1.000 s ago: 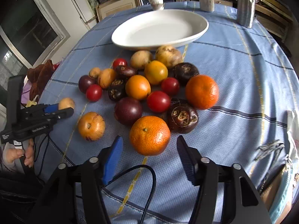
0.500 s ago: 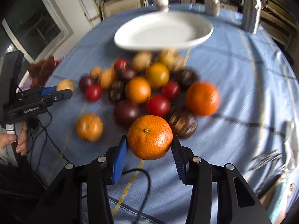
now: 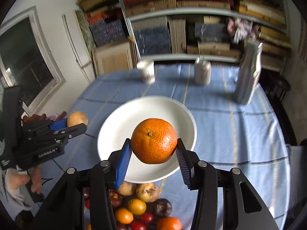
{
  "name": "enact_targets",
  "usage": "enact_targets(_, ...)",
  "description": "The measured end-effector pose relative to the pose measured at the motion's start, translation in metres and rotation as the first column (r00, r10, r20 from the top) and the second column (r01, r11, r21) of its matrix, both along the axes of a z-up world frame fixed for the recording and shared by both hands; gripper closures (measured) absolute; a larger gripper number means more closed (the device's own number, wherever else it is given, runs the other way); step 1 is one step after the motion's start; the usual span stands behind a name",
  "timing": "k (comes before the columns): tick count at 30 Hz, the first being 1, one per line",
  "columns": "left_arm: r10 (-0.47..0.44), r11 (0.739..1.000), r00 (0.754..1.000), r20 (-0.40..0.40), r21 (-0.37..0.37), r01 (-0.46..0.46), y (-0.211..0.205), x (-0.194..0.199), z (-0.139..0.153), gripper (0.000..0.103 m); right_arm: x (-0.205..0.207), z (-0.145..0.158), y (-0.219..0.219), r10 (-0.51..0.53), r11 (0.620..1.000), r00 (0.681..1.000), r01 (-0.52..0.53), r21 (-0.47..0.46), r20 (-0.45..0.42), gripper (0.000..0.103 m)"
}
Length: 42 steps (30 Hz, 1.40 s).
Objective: Organize fruits
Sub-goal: 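Carry both fruits onto the white plate and open both grippers to release, then move both open grippers back from the plate toward the fruit cluster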
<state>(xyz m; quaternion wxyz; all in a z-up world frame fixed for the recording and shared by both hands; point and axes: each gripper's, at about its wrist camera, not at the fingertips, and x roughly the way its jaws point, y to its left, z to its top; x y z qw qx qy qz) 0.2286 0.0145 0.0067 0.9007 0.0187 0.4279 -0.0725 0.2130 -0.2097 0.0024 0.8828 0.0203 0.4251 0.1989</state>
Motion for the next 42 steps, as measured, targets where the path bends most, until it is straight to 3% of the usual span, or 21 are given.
enact_targets(7,0.038,0.999,0.993,-0.108,0.016,-0.036,-0.001,0.028,-0.062,0.059,0.025,-0.064,0.029,0.014,0.999,0.992,-0.019,-0.044,-0.124,0.056)
enact_targets(17,0.051,0.999,0.986,-0.161,0.0,-0.051,0.002,0.045,-0.095,0.058,0.038,-0.083,0.037,0.027,0.997,0.987,-0.039,-0.072,-0.159,0.055)
enact_targets(22,0.062,0.998,0.987,-0.147,0.002,-0.062,0.001,0.045,-0.096,0.041,0.038,-0.088,0.035,0.017,0.998,0.984,-0.029,-0.063,-0.178,0.054)
enact_targets(25,0.062,0.998,0.989,-0.135,0.008,-0.062,0.0,0.042,-0.09,0.036,0.037,-0.077,0.034,0.012,0.998,0.988,-0.021,-0.062,-0.151,0.042)
enact_targets(27,0.073,0.997,0.99,-0.119,0.011,-0.072,0.001,0.037,-0.081,0.03,0.034,-0.062,0.032,0.012,0.998,0.993,-0.019,-0.055,-0.118,0.041)
enact_targets(32,0.11,0.994,0.994,-0.027,-0.015,-0.11,0.017,0.014,-0.033,0.026,0.012,0.006,0.016,0.015,0.999,0.999,-0.014,-0.029,0.044,0.041)
enact_targets(35,0.131,0.991,0.991,0.025,-0.022,-0.13,0.029,-0.011,-0.006,0.025,-0.013,0.042,-0.003,-0.005,1.0,0.992,0.004,0.009,0.127,0.034)
enact_targets(37,0.152,0.988,0.987,0.05,-0.023,-0.151,0.039,-0.034,0.006,0.014,-0.038,0.058,-0.016,-0.028,0.999,0.983,0.024,0.024,0.179,0.028)
enact_targets(42,0.162,0.987,0.986,0.039,-0.019,-0.161,0.052,-0.095,0.001,0.011,-0.103,0.056,-0.044,-0.076,0.997,0.973,0.07,0.034,0.218,0.019)
